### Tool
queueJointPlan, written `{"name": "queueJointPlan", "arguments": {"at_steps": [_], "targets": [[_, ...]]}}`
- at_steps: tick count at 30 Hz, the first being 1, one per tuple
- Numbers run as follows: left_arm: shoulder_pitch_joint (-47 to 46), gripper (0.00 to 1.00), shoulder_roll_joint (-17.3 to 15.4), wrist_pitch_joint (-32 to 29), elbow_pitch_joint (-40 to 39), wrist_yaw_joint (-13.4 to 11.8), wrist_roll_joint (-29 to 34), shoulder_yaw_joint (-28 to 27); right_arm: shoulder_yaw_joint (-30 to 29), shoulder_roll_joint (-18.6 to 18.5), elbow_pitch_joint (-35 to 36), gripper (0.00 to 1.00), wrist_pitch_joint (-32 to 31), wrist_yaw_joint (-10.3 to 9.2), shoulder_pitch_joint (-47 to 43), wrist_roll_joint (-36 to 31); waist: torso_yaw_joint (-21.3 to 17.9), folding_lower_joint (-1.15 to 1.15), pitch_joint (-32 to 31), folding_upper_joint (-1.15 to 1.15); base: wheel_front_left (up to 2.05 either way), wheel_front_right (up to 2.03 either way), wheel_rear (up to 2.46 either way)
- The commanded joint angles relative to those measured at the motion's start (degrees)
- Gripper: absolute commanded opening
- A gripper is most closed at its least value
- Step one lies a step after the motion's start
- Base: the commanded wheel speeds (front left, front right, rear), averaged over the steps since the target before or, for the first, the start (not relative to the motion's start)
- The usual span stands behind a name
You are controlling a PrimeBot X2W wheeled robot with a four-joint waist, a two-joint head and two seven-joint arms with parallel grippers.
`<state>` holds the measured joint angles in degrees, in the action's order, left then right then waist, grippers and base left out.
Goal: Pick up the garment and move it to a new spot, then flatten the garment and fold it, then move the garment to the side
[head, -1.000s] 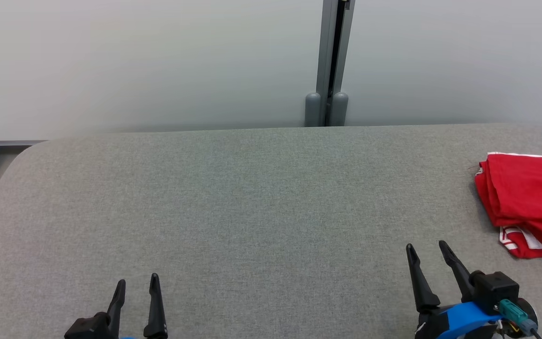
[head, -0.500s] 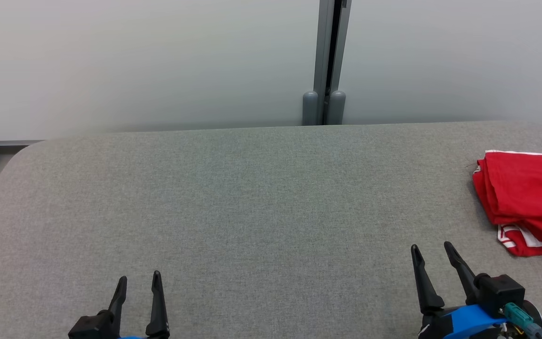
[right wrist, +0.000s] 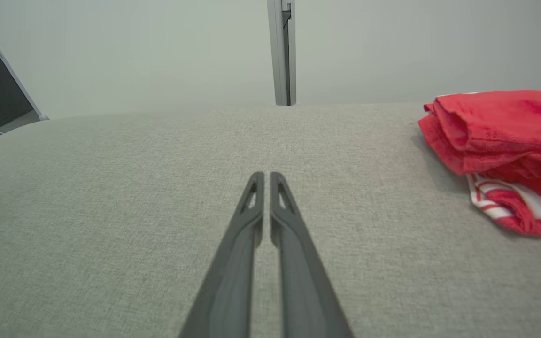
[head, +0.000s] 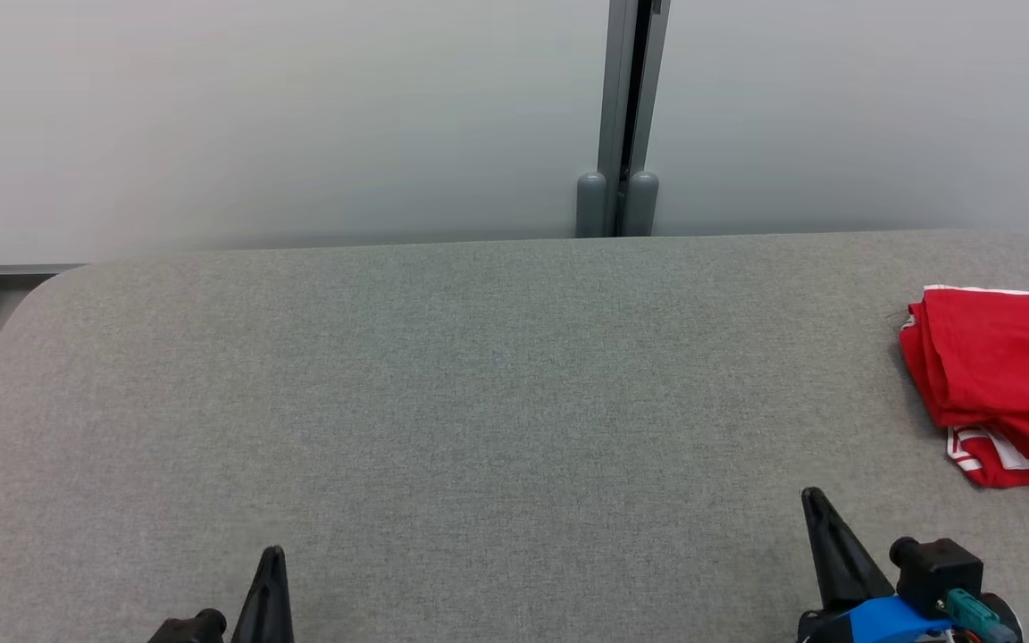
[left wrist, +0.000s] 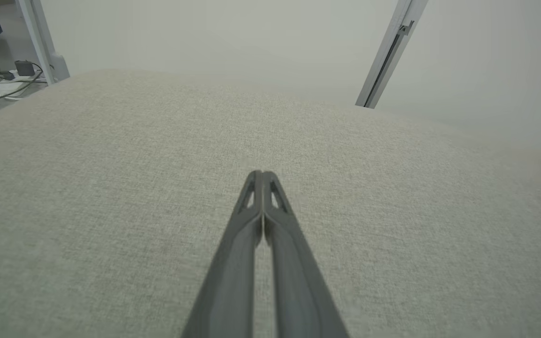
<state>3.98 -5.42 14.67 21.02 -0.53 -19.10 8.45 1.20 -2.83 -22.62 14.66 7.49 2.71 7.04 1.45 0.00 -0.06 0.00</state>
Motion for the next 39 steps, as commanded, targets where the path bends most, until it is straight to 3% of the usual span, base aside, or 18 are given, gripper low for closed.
{"name": "queueJointPlan", "arguments": {"at_steps": [1,19,39], "targets": [[-0.11,0.00,0.05,-0.24,0.04,0.08,-0.66,-0.20,-0.18,0.00,-0.11,0.00,-0.29,0.00,0.14,0.73,-0.01,0.00,0.00,0.00,0.00,0.00,0.00],[-2.66,0.00,0.63,-5.18,-1.66,1.96,-17.66,-3.76,-1.94,-0.02,2.10,0.00,-5.17,0.00,1.01,20.60,-0.22,0.00,0.03,0.00,0.00,0.00,0.00],[-4.92,0.00,1.13,-9.55,-3.22,3.65,-32.86,-6.87,-3.53,-0.04,4.00,0.00,-9.53,0.00,1.86,38.31,-0.45,0.00,0.07,0.00,0.00,0.00,0.00]]}}
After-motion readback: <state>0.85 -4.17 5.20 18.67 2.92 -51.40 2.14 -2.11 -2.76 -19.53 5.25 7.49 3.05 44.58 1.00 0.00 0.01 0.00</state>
